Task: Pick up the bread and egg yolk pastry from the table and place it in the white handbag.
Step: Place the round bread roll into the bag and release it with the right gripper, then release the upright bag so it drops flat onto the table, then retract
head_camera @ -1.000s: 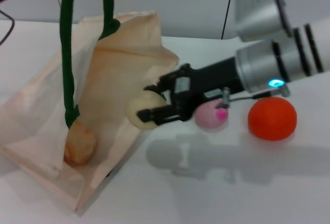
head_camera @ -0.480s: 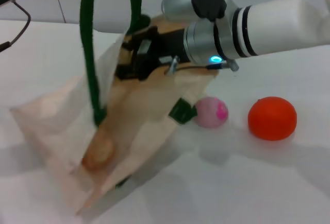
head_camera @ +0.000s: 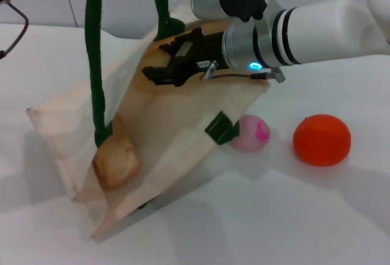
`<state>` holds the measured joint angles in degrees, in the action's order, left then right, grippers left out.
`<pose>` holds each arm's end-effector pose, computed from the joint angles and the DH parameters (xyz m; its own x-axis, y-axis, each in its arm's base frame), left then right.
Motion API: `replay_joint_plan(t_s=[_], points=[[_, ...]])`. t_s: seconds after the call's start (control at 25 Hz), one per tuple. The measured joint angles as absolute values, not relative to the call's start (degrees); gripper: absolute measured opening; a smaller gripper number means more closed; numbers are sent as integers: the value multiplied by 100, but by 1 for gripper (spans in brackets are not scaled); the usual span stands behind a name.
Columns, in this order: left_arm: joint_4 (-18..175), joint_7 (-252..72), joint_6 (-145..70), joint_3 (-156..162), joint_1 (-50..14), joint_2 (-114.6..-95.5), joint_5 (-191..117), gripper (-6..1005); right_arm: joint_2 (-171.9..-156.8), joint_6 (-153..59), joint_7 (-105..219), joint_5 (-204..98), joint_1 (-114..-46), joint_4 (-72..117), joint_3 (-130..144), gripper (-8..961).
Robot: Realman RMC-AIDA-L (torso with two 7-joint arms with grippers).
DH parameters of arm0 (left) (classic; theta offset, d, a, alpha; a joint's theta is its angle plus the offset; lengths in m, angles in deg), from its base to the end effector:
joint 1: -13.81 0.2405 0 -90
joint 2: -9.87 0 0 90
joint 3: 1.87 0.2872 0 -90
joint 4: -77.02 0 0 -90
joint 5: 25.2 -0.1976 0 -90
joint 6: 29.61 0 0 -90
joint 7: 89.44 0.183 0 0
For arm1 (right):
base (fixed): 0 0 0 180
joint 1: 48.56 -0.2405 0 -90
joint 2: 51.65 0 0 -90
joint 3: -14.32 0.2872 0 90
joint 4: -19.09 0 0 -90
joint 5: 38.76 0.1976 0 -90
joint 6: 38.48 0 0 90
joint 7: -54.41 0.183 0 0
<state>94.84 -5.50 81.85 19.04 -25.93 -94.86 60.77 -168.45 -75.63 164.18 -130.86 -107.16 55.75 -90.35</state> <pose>-0.1942 0.3811 0.1021 0.2721 0.3565 0.8938 0.4407 -0.8719 0.2136 0.0829 0.4569 -0.1553 0.9678 -0.1705 -0.1849 -0.2268 -0.9095 -0.3484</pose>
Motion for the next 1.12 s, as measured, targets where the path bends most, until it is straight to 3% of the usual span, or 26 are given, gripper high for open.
replay_joint_plan(t_s=[0.2,0.44,0.64,1.12], points=[[9487,-542,8143,1886,-2546,-9462,6080,126,-16839,-7713,16416,-13007,-10706,5633,-9017,585],[9517,-500,8057,1649,-2365,-9421,6084,126,-16805,-8659,16270,-12946,-10605,5875,-8795,820],[9520,-487,7726,1615,-2269,-9398,6085,127,-16775,-9670,15884,-12945,-10218,6112,-8125,875],[9492,-314,6579,1670,-2135,-9437,6006,128,-16723,-11611,14345,-12981,-8806,6090,-5055,876]])
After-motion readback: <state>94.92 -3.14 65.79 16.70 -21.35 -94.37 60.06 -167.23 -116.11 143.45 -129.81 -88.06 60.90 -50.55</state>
